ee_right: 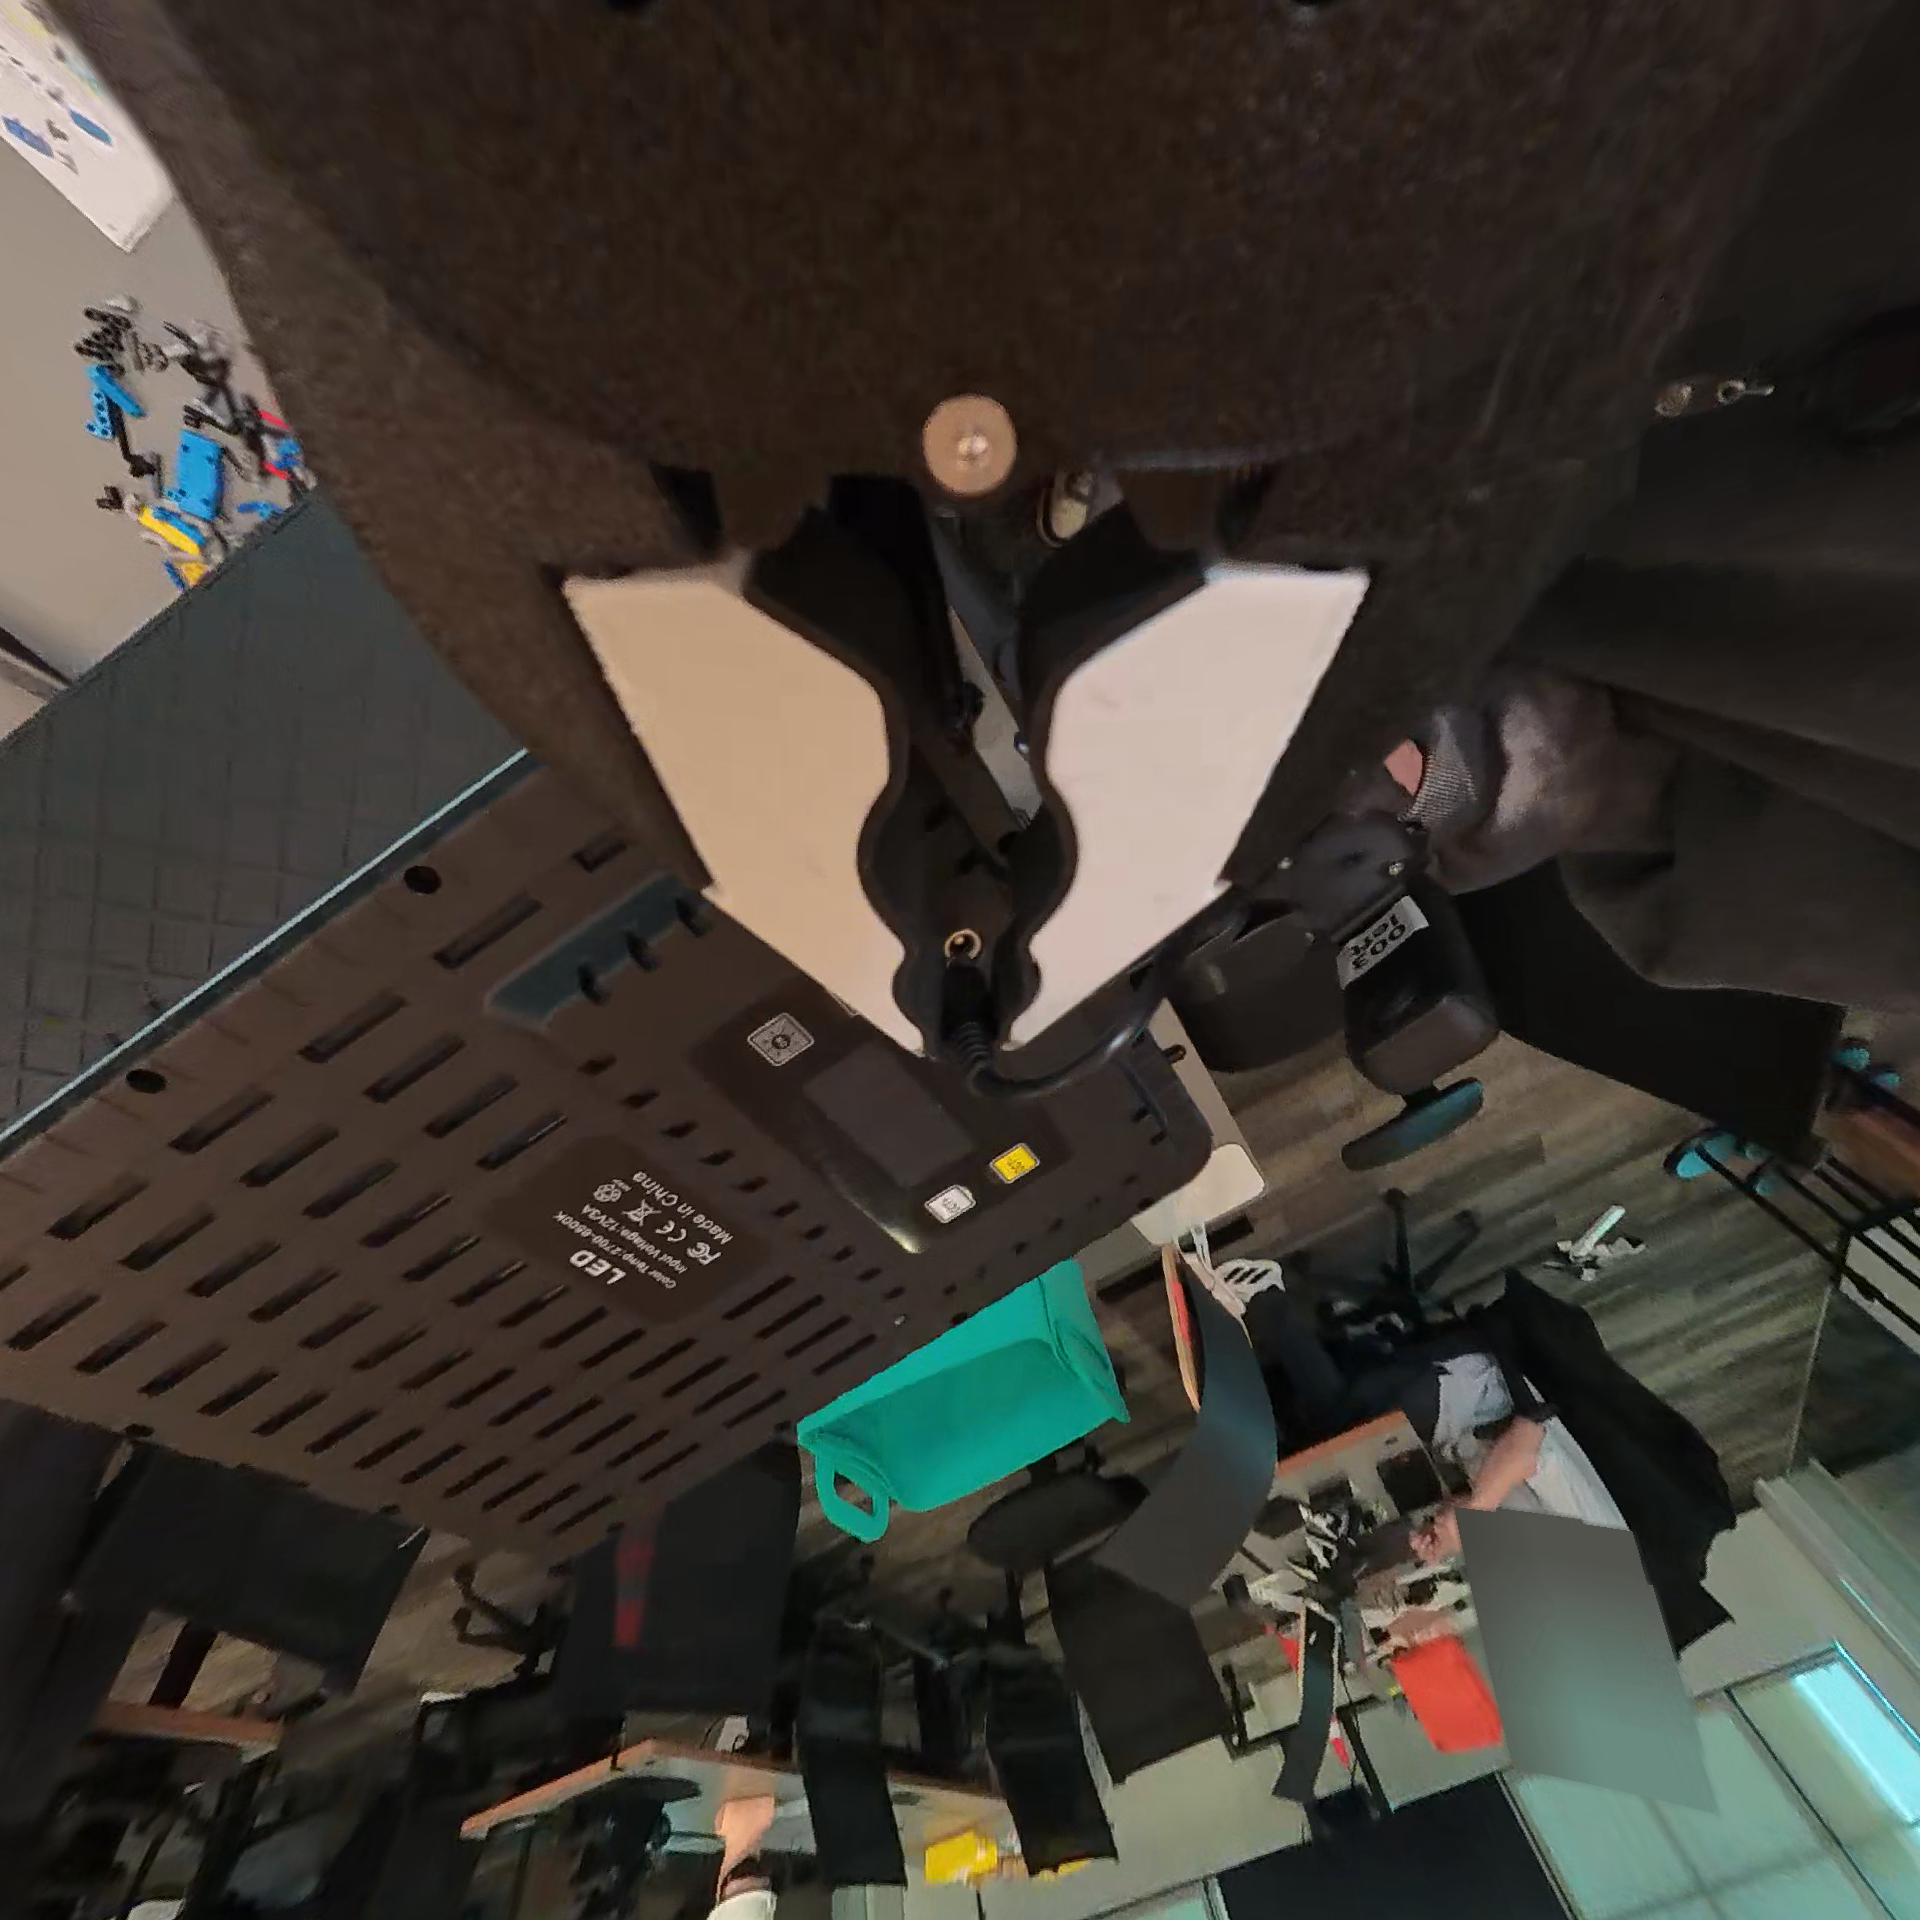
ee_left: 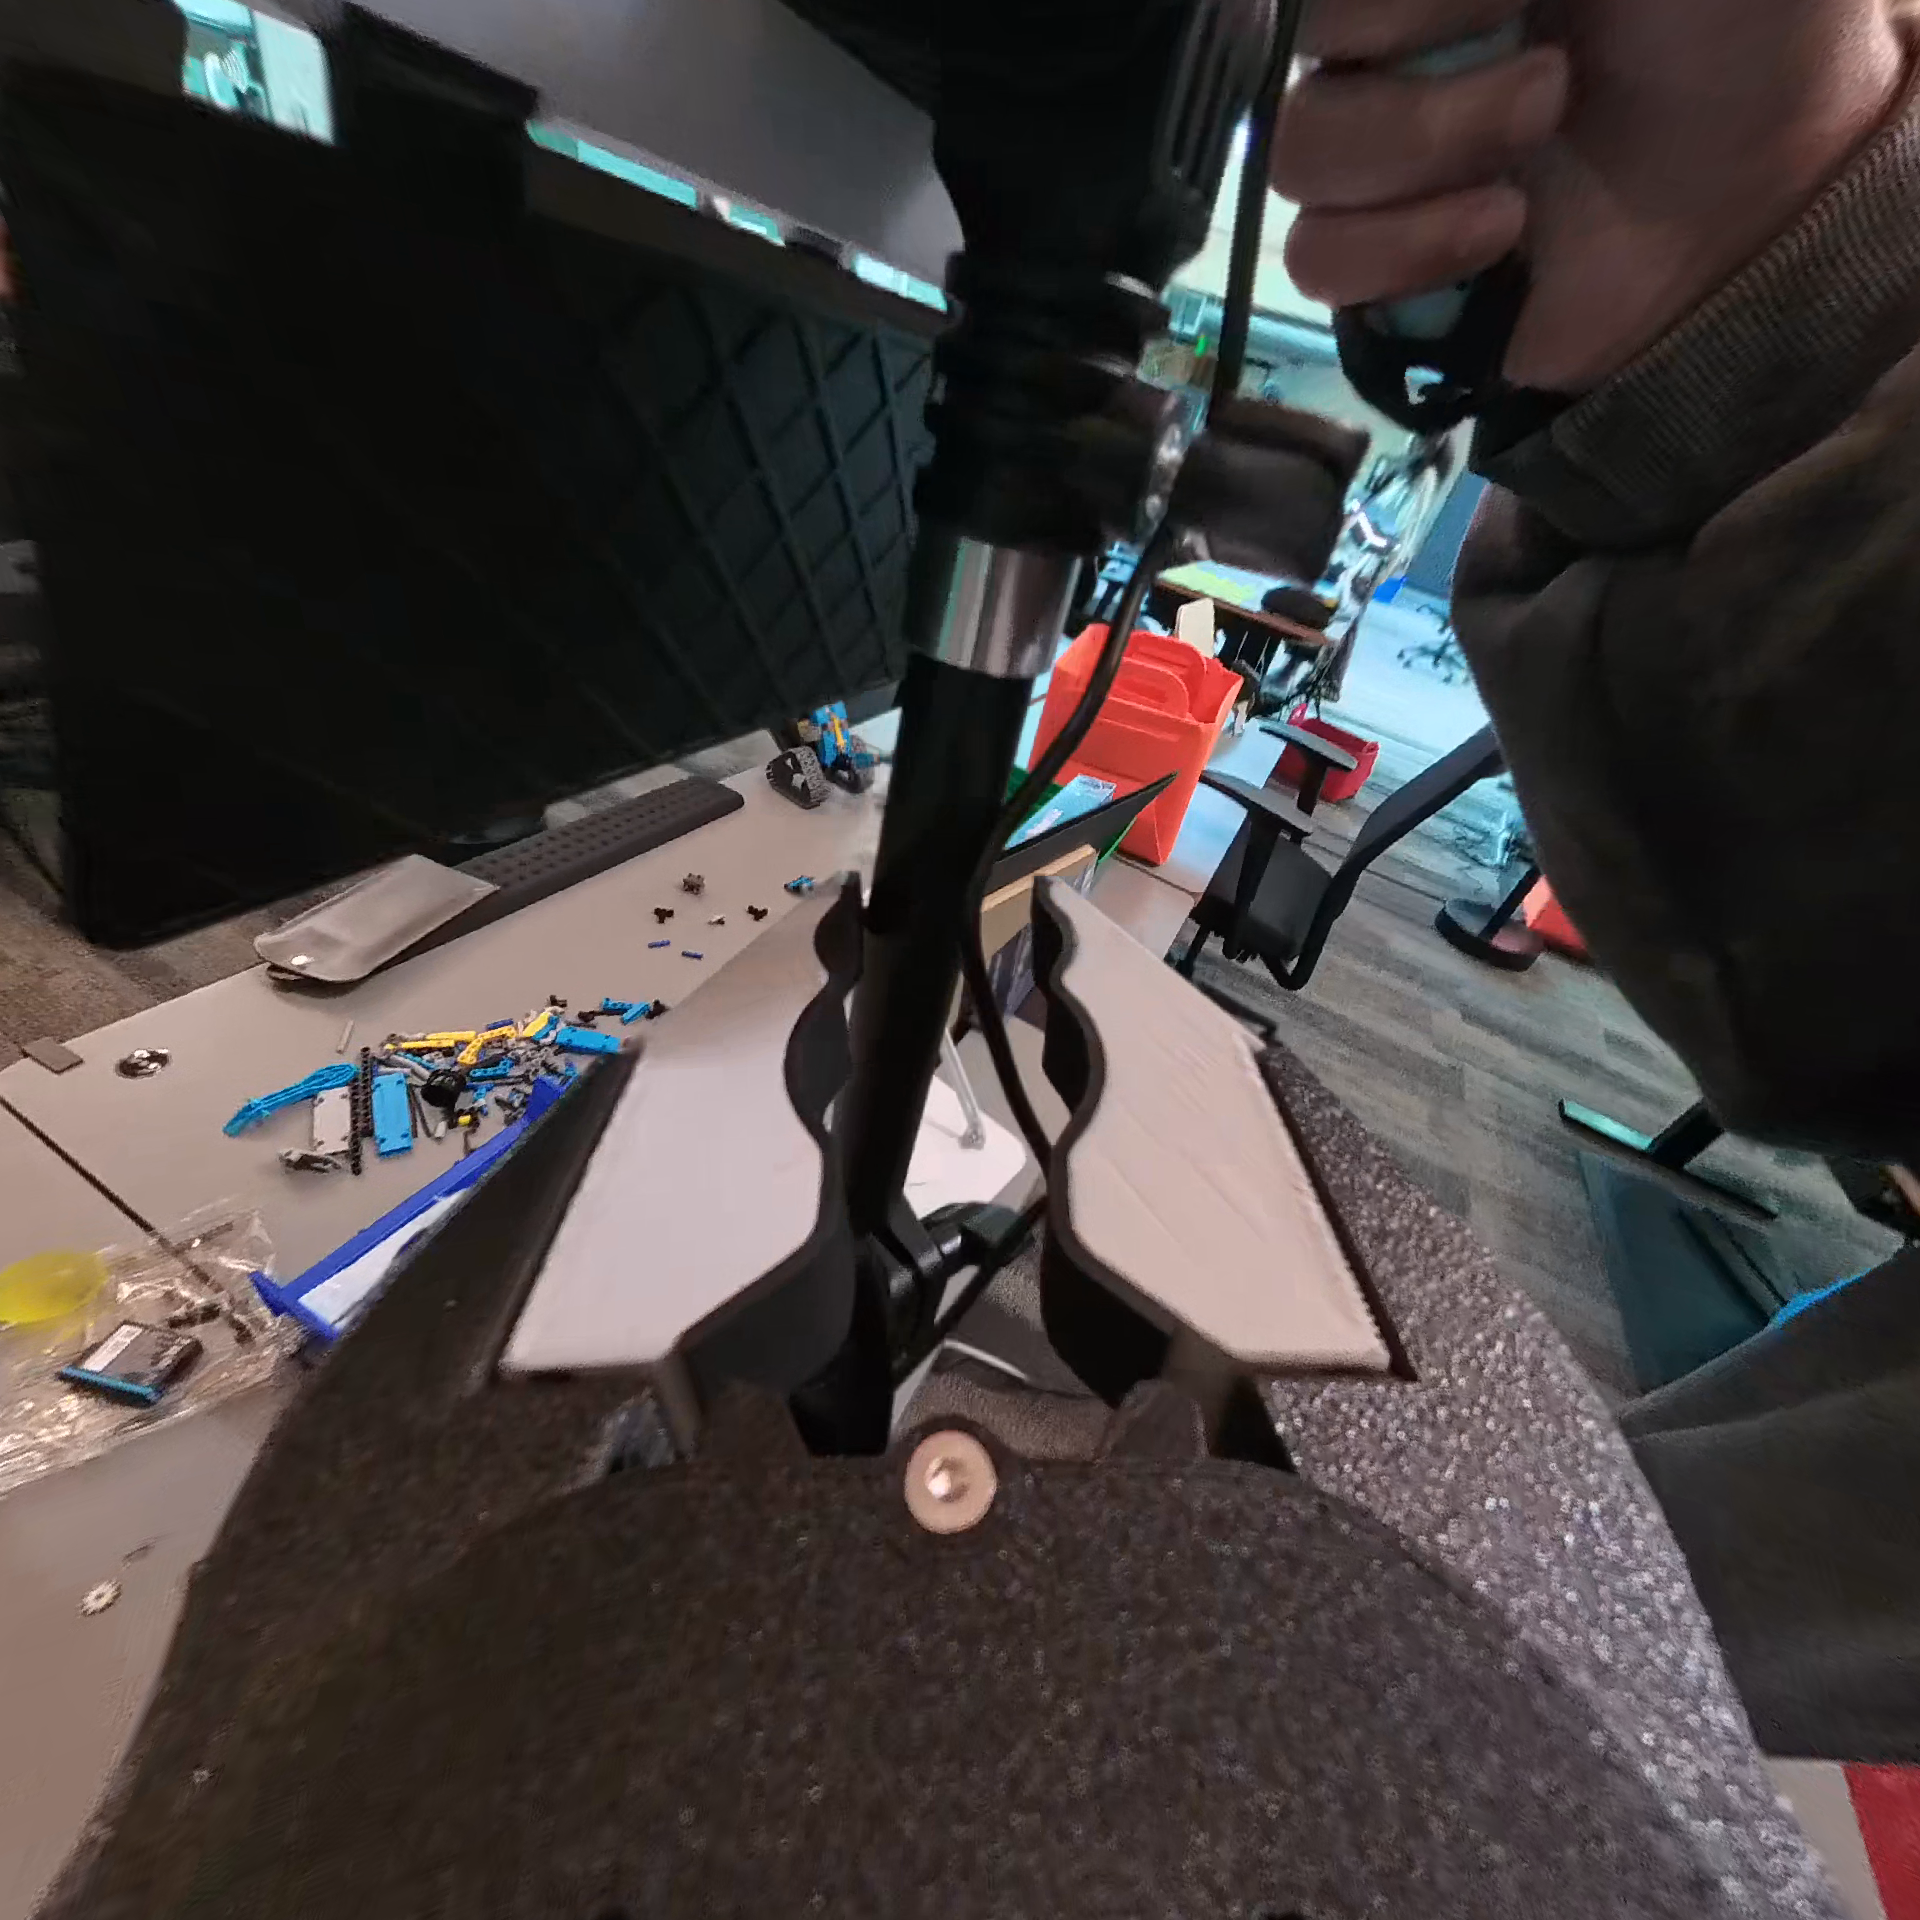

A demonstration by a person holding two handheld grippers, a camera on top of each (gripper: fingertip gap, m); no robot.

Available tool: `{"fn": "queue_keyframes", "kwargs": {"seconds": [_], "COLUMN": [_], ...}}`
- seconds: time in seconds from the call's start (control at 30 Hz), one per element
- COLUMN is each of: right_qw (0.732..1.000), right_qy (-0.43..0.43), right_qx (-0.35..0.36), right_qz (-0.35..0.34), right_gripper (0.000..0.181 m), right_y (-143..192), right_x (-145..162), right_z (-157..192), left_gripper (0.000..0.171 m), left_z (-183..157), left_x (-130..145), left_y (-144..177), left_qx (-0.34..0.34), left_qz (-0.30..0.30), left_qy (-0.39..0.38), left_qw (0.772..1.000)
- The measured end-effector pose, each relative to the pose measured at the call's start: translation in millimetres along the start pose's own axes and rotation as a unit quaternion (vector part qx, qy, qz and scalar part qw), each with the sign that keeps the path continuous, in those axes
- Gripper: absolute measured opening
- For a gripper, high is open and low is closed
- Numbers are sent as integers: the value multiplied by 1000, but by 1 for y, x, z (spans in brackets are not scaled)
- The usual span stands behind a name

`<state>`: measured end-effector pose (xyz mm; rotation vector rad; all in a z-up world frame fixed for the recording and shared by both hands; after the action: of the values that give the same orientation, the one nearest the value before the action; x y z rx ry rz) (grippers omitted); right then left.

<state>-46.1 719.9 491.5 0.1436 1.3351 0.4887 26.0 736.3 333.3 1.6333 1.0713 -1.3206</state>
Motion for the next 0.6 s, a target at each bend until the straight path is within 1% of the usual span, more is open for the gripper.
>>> {"fn": "queue_keyframes", "kwargs": {"seconds": [0.13, 0.37, 0.53, 0.6], "right_qw": [999, 998, 990, 990], "right_qy": [27, 42, 121, 116], "right_qx": [15, 11, 29, 25], "right_qz": [28, 45, 69, 74], "right_gripper": [8, 9, 8, 9], "right_y": [-3, -9, -11, -11], "right_x": [5, 10, 14, 15], "right_z": [-1, 0, 0, 0], "left_gripper": [23, 22, 23, 23], "left_z": [3, 3, 4, 4], "left_x": [-2, -3, -3, -2], "left_y": [-7, -10, -11, -11], "left_qx": [0, 4, 2, 1], "left_qz": [-7, -11, -6, -7], "left_qy": [-2, -14, -13, -13], "left_qw": [1000, 1000, 1000, 1000]}}
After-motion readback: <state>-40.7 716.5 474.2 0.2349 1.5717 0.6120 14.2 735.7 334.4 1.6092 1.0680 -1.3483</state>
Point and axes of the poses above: each gripper's, where its closed fingertips meet, y back along the fingers, x out of its underside, z = x × y across the jaws, the point moved 2 cm from there along y, back along the fingers, and after that the axes turned 4 degrees about -y, right-handed, at the moved point
